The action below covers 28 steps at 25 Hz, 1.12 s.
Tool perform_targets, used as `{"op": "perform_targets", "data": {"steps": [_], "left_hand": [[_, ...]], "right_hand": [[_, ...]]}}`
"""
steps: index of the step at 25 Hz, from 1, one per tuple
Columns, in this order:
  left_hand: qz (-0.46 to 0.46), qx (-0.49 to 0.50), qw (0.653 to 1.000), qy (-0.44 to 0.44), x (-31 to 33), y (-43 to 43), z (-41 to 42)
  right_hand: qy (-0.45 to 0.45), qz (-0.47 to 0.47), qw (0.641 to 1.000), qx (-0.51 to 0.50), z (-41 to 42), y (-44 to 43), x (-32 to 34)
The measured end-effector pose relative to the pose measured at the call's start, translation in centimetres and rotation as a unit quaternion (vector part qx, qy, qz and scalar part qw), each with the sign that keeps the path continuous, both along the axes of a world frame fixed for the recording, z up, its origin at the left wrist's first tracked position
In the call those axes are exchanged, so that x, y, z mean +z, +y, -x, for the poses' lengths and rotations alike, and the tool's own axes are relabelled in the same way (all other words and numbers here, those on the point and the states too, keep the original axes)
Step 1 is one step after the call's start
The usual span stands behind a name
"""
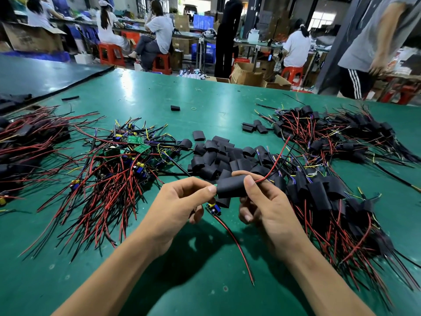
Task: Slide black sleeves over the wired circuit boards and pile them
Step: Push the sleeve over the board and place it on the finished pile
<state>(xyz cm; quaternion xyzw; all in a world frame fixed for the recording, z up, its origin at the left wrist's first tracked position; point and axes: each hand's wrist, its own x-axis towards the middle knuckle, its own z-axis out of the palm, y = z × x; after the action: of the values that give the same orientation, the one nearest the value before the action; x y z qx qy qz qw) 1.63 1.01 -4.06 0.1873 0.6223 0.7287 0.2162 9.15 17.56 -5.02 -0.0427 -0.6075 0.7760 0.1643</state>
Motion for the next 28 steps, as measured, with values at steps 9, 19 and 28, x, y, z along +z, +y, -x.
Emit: {"op": "perform_targets", "data": {"steps": [9,19,28], "left_hand": [[-0.042,-0.076,0.992,-0.090,0.5,0.3,-0.8],[-0.053,-0.043,0.994,-0.080,0.7,0.4,-0.9],[-0.041,-0.015,0.996,-0.082,0.5,-0.2,0.3]], "right_hand": [[-0.026,0.153,0.985,0.074,-0.7,-0.1,0.7],[-0.023,0.185,0.982,-0.006,-0.1,-0.5,0.2],[-0.012,0.119,0.993,-0.003,-0.2,-0.8,0.7]]}}
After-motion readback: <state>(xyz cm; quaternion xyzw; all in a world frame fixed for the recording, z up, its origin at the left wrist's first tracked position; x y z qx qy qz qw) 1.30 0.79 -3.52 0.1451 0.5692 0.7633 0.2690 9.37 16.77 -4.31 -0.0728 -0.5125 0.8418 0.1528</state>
